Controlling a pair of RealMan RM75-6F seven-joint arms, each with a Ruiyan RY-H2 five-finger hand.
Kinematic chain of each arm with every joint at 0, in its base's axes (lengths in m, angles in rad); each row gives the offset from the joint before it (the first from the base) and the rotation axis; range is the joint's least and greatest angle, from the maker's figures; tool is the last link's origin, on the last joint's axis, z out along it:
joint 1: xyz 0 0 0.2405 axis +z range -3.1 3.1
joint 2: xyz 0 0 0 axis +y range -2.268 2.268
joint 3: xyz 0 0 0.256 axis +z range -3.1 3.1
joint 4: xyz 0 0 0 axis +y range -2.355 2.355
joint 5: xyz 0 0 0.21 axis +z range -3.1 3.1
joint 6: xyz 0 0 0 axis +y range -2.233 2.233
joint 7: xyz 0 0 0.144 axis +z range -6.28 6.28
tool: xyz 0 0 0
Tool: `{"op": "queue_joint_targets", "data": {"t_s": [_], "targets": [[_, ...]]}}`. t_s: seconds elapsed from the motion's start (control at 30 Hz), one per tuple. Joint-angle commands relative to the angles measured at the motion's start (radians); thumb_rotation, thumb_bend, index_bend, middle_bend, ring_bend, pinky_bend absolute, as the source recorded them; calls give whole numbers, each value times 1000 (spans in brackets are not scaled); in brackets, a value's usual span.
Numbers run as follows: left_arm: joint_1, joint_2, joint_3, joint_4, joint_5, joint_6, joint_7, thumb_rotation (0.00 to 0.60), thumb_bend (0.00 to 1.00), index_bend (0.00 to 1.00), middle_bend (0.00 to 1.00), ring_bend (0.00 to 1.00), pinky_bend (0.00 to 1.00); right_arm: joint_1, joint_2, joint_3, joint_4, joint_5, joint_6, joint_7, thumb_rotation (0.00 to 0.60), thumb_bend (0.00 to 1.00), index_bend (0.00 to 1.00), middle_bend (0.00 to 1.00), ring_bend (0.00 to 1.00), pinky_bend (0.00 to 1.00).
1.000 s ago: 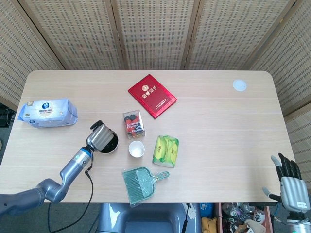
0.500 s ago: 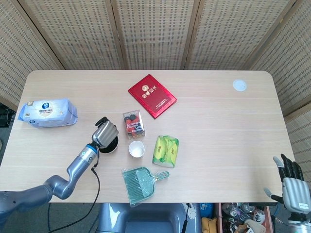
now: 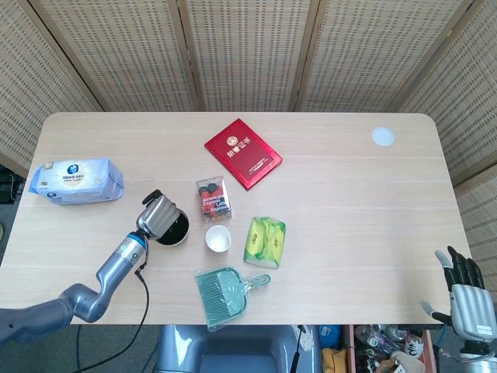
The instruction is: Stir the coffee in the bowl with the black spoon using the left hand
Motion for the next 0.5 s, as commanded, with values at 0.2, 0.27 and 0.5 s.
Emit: {"op": "queue_joint_targets", "data": {"t_s": [0.2,0.27,0.5], "targets": [[-1,8,1,-38,7,15,4,600,411,719,764,693,694,-5,1,-1,0,-1,8,4,600,235,67,23,0,0],[0,8,2,-43,3,15,9,600,411,718,764,693,694,-6,1,-1,1,-1,9,4,600,235,67,23,0,0],[10,19,2,-66,-11,30,28,600,412,586,764,688,694,-5,0,-1,2,-5,11,6,600,235,67,23,0,0]]}}
